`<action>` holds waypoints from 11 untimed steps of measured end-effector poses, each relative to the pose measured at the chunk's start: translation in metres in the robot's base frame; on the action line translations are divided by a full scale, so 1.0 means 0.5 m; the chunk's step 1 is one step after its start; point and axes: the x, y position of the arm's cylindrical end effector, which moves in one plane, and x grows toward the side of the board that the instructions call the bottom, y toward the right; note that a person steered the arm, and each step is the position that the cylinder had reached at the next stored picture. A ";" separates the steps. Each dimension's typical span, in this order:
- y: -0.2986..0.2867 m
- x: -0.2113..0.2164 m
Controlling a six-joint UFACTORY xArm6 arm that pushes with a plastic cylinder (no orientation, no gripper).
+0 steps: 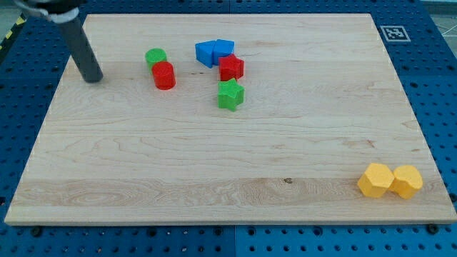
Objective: Push the blue triangle closer to red star
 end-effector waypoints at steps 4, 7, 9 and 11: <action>0.257 -0.096; 0.372 -0.094; 0.462 -0.094; 0.556 -0.094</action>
